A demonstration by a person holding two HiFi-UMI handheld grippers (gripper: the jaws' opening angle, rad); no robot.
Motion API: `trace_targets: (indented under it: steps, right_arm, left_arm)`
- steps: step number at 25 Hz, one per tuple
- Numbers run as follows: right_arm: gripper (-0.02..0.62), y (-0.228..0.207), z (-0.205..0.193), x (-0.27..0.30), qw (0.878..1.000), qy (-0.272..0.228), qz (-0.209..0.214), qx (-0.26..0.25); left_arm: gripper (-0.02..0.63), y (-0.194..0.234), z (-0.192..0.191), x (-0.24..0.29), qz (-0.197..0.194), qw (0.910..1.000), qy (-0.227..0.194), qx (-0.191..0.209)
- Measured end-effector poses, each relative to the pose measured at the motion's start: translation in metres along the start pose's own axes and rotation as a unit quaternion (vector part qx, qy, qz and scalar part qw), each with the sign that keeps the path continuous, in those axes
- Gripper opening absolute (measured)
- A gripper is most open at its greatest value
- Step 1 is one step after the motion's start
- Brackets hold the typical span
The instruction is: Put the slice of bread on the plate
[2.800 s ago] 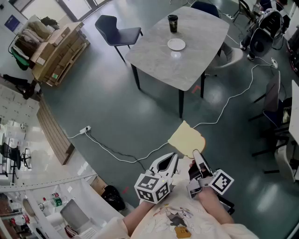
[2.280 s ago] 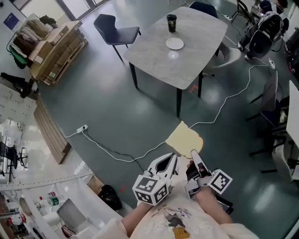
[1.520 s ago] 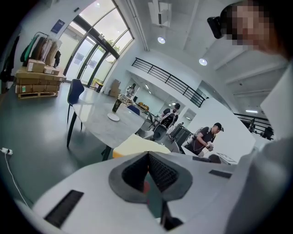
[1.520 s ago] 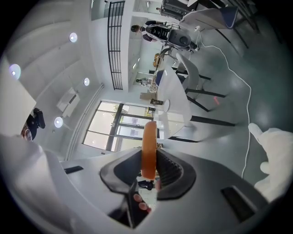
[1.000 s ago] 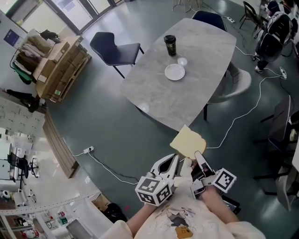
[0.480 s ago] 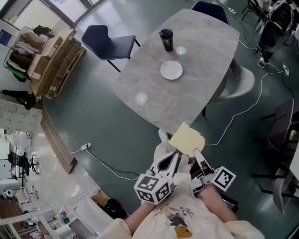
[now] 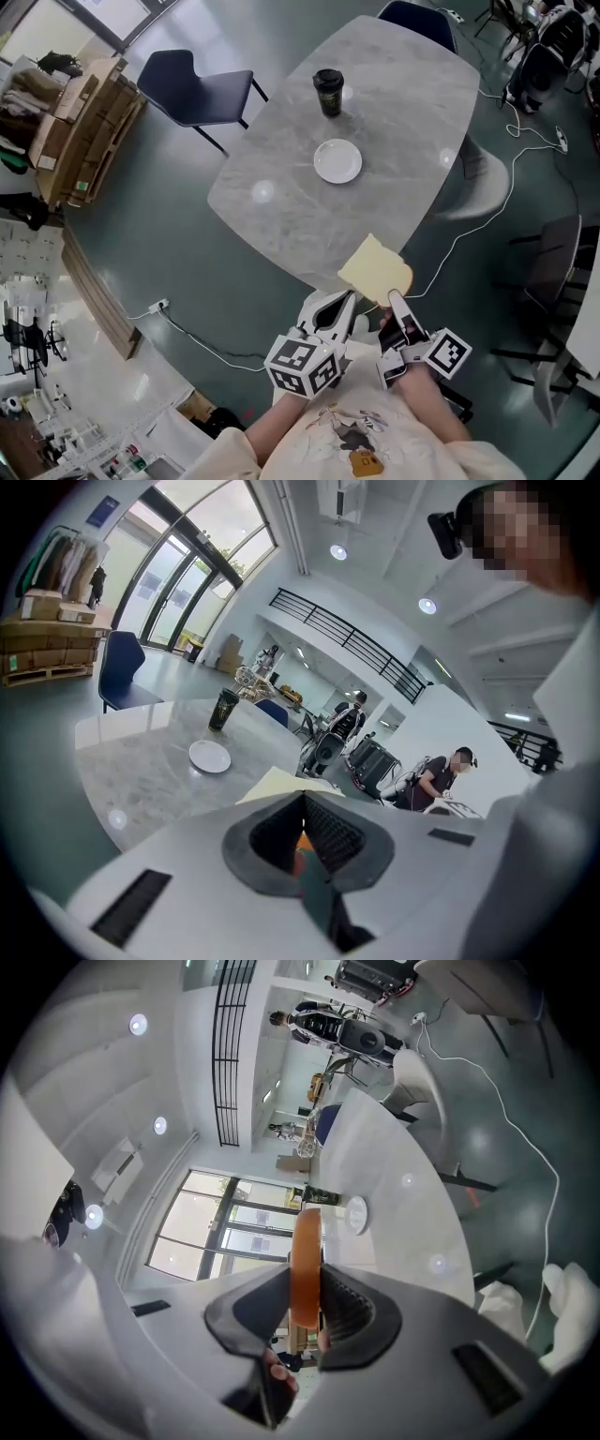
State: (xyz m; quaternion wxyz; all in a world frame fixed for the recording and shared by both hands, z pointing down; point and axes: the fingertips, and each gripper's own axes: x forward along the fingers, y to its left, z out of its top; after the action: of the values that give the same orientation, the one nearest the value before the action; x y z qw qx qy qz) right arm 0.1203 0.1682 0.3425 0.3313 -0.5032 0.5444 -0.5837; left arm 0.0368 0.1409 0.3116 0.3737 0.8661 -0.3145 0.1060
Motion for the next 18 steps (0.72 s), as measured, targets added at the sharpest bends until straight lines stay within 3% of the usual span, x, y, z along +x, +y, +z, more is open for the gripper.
trace_targets:
  steps: [11,18]
  right_arm:
    - [0.095,0.033,0.027,0.085,0.998,-0.056,-0.029,-0.019]
    - [0.095,0.038,0.027,0.127,0.996,-0.071,-0.045,-0.023]
  left_arm:
    - [0.011,0.065,0.084,0.027,-0.036,0.999,0.023,0.01]
    - [0.011,0.109,0.108,0.043,-0.053,0.998,0.033,-0.007]
